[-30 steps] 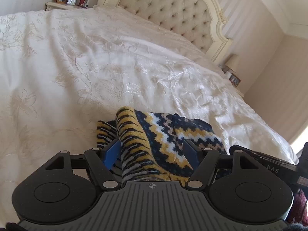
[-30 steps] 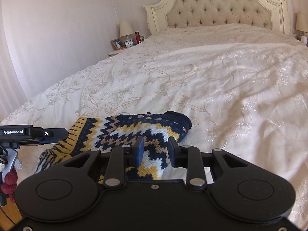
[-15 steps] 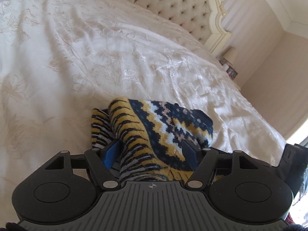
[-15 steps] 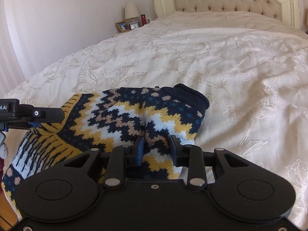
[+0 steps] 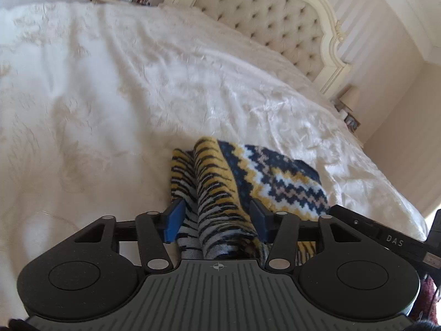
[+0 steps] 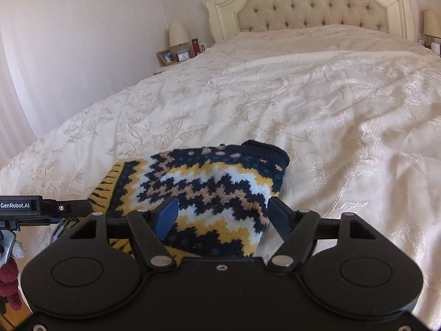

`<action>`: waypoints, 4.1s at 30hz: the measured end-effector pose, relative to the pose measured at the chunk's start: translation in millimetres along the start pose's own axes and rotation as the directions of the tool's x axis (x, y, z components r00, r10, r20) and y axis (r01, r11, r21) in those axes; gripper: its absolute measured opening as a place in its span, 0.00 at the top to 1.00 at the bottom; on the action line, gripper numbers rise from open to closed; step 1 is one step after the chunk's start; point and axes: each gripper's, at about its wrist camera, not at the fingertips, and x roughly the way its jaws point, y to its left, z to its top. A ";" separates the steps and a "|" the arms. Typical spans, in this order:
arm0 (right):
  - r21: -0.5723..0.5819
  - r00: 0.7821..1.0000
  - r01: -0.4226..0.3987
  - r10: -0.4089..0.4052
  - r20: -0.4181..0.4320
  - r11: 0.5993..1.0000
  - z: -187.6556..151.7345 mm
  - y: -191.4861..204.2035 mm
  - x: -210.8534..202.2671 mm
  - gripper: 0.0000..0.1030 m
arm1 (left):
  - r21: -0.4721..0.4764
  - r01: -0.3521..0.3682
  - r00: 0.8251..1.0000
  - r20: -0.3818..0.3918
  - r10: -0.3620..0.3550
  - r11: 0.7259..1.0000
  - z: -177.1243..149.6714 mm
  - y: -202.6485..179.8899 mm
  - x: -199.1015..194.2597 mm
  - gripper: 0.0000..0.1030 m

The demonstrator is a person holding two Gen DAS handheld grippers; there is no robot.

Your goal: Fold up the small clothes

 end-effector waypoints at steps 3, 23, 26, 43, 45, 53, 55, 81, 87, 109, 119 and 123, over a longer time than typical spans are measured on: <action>0.047 0.999 0.008 -0.010 0.054 0.999 -0.9 4.9 -29.8 0.00 | 0.090 -0.034 0.997 0.075 0.027 0.995 -5.4 -20.6 -31.8 0.24; 0.117 0.970 0.236 -0.241 0.024 0.965 -64.9 48.8 -130.8 0.01 | 0.222 -0.299 0.954 0.032 0.299 0.928 -86.5 -98.7 -85.5 0.24; 0.081 0.962 0.270 -0.273 0.015 0.959 -73.2 54.9 -136.7 0.01 | 0.243 -0.331 0.943 0.036 0.332 0.912 -98.3 -104.4 -86.7 0.24; 0.062 0.973 0.229 -0.229 -0.005 0.972 -92.8 59.9 -150.9 0.01 | 0.257 -0.337 0.940 0.031 0.340 0.906 -113.3 -114.5 -97.3 0.24; 0.061 0.974 0.227 -0.227 -0.004 0.972 -92.6 60.2 -151.2 0.01 | 0.258 -0.338 0.940 0.034 0.340 0.905 -112.1 -115.4 -97.9 0.24; 0.056 0.976 0.219 -0.219 -0.005 0.974 -91.5 62.4 -151.9 0.01 | 0.257 -0.344 0.937 0.034 0.348 0.903 -110.7 -114.4 -99.2 0.24; 0.059 0.976 0.216 -0.215 -0.011 0.975 -91.5 62.2 -151.1 0.01 | 0.257 -0.341 0.938 0.028 0.345 0.904 -111.2 -114.6 -98.7 0.24; 0.065 0.980 0.198 -0.197 -0.026 0.978 -91.8 66.2 -145.1 0.01 | 0.277 -0.330 0.939 0.003 0.343 0.902 -111.7 -115.2 -92.7 0.24; 0.065 0.981 0.196 -0.194 -0.031 0.979 -93.1 68.0 -144.1 0.01 | 0.279 -0.329 0.939 -0.004 0.343 0.902 -113.0 -114.9 -91.3 0.24; 0.078 0.981 0.189 -0.186 -0.044 0.979 -100.3 69.6 -142.5 0.01 | 0.280 -0.333 0.937 -0.007 0.349 0.900 -115.1 -111.3 -90.6 0.24; 0.082 0.981 0.189 -0.185 -0.051 0.979 -101.0 68.4 -139.1 0.01 | 0.274 -0.344 0.934 0.003 0.357 0.898 -109.6 -106.3 -91.6 0.24; 0.086 0.982 0.187 -0.183 -0.051 0.979 -100.7 69.3 -137.9 0.01 | 0.278 -0.344 0.934 0.003 0.357 0.897 -110.0 -106.3 -90.7 0.24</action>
